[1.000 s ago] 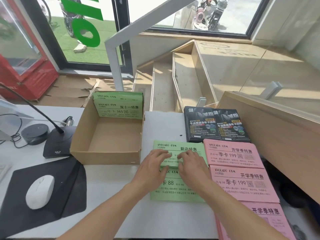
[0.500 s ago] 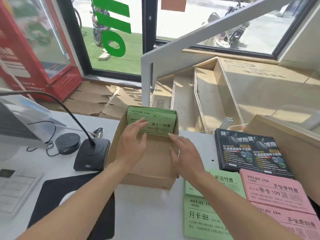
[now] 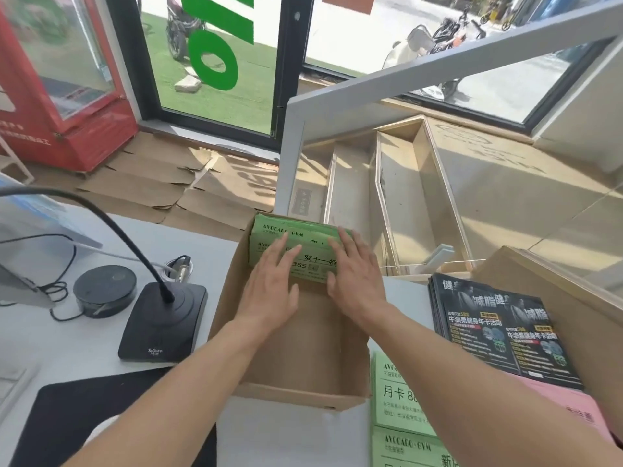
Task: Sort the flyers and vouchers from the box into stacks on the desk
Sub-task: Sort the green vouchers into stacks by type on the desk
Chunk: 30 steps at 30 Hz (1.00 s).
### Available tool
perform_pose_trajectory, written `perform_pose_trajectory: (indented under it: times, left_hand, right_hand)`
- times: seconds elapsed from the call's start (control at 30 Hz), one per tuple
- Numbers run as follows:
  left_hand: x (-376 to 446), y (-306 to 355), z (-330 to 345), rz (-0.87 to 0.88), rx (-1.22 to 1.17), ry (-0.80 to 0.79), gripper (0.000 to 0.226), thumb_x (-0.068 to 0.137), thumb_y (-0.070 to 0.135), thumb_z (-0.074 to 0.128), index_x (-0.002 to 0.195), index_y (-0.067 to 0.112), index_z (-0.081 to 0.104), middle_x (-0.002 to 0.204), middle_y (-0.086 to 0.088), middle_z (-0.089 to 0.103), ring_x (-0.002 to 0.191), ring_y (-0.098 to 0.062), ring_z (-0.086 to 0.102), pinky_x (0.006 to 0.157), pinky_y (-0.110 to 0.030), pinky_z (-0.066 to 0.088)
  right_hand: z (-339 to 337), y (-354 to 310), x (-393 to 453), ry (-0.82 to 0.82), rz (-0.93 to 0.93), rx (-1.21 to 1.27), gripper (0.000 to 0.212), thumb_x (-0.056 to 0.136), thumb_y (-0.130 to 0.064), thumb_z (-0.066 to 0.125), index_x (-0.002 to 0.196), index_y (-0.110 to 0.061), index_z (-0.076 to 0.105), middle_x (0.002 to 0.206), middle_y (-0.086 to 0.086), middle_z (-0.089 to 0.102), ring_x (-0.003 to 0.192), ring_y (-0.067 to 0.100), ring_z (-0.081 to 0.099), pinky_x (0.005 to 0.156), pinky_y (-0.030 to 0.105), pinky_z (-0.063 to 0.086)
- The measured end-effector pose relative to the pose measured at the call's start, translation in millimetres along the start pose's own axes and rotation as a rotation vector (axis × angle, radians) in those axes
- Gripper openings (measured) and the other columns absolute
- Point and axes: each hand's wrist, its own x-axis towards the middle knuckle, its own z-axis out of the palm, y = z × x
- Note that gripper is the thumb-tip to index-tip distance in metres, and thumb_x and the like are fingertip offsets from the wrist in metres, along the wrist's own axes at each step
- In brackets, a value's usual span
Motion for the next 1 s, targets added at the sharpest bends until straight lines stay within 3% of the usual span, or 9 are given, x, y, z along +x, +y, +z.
perform_pose_trajectory:
  times: [0.07, 0.17, 0.33, 0.43, 0.53, 0.7, 0.87, 1.0]
  left_hand:
    - [1.3, -2.3, -3.0, -0.030, -0.029, 0.044, 0.069, 0.087, 0.009, 0.065, 0.150, 0.021, 0.041, 0.165, -0.001, 0.020, 0.150, -0.023, 0.025, 0.120, -0.043, 0.031]
    - [2.6, -3.7, -7.0, -0.100, -0.062, 0.078, 0.066, 0.086, 0.005, 0.064, 0.147, 0.020, 0.044, 0.163, 0.000, 0.024, 0.148, -0.021, 0.030, 0.118, -0.041, 0.035]
    - [2.5, 0.1, -7.4, -0.151, -0.092, 0.068, 0.066, 0.086, 0.000, 0.061, 0.146, 0.022, 0.044, 0.164, 0.002, 0.020, 0.147, -0.021, 0.032, 0.114, -0.038, 0.036]
    - [3.2, -0.4, -7.9, -0.136, -0.097, 0.108, 0.065, 0.084, -0.004, 0.061, 0.142, 0.021, 0.048, 0.162, 0.002, 0.024, 0.146, -0.020, 0.033, 0.113, -0.036, 0.036]
    - [3.5, -1.6, -7.4, -0.120, -0.100, 0.144, 0.068, 0.082, -0.007, 0.061, 0.142, 0.021, 0.048, 0.159, 0.002, 0.029, 0.145, -0.018, 0.032, 0.114, -0.032, 0.033]
    - [3.3, -2.5, -5.9, -0.101, -0.091, 0.170, 0.069, 0.082, -0.007, 0.060, 0.144, 0.018, 0.045, 0.154, 0.001, 0.037, 0.143, -0.017, 0.035, 0.116, -0.026, 0.026]
    - [3.9, -4.1, -4.3, -0.100, -0.081, 0.170, 0.069, 0.082, -0.008, 0.059, 0.144, 0.018, 0.045, 0.152, 0.000, 0.038, 0.141, -0.018, 0.036, 0.113, -0.021, 0.024]
    - [5.4, -3.7, -4.7, -0.092, -0.086, 0.172, 0.070, 0.080, -0.012, 0.057, 0.144, 0.016, 0.046, 0.152, -0.002, 0.039, 0.143, -0.019, 0.033, 0.116, -0.020, 0.017]
  right_hand:
    - [4.7, -0.4, -3.1, 0.075, -0.023, 0.005, 0.052, 0.090, -0.016, 0.060, 0.141, -0.017, 0.050, 0.157, 0.006, 0.039, 0.148, 0.027, 0.028, 0.123, 0.036, 0.011]
    - [10.6, 0.4, -3.3, 0.137, -0.051, -0.001, 0.051, 0.086, -0.011, 0.063, 0.136, -0.016, 0.055, 0.121, 0.004, 0.066, 0.118, 0.028, 0.056, 0.113, 0.036, 0.028]
    - [16.6, 2.5, -1.4, 0.082, -0.109, -0.087, 0.071, 0.082, -0.002, 0.063, 0.148, -0.018, 0.044, 0.112, 0.004, 0.060, 0.107, 0.029, 0.055, 0.102, 0.039, 0.041]
    - [16.6, 1.9, -0.2, 0.118, -0.067, -0.124, 0.075, 0.078, -0.004, 0.067, 0.149, -0.017, 0.044, 0.133, 0.011, 0.054, 0.125, 0.033, 0.047, 0.107, 0.042, 0.039]
    - [19.0, 3.0, -1.1, 0.057, -0.099, -0.175, 0.076, 0.084, -0.008, 0.062, 0.154, -0.017, 0.035, 0.156, 0.008, 0.038, 0.144, 0.031, 0.032, 0.118, 0.042, 0.027]
    - [18.7, 0.3, 0.0, 0.042, -0.077, -0.134, 0.066, 0.087, -0.005, 0.055, 0.151, -0.014, 0.040, 0.158, 0.007, 0.038, 0.146, 0.030, 0.033, 0.119, 0.040, 0.025]
    - [20.9, 4.2, -1.8, 0.168, -0.143, -0.123, 0.047, 0.074, 0.002, 0.068, 0.118, -0.013, 0.062, 0.129, 0.007, 0.060, 0.120, 0.031, 0.053, 0.101, 0.041, 0.043]
    - [13.9, 3.0, -8.1, 0.026, -0.121, -0.055, 0.038, 0.084, -0.003, 0.058, 0.118, -0.020, 0.053, 0.093, 0.001, 0.067, 0.084, 0.029, 0.063, 0.072, 0.039, 0.048]
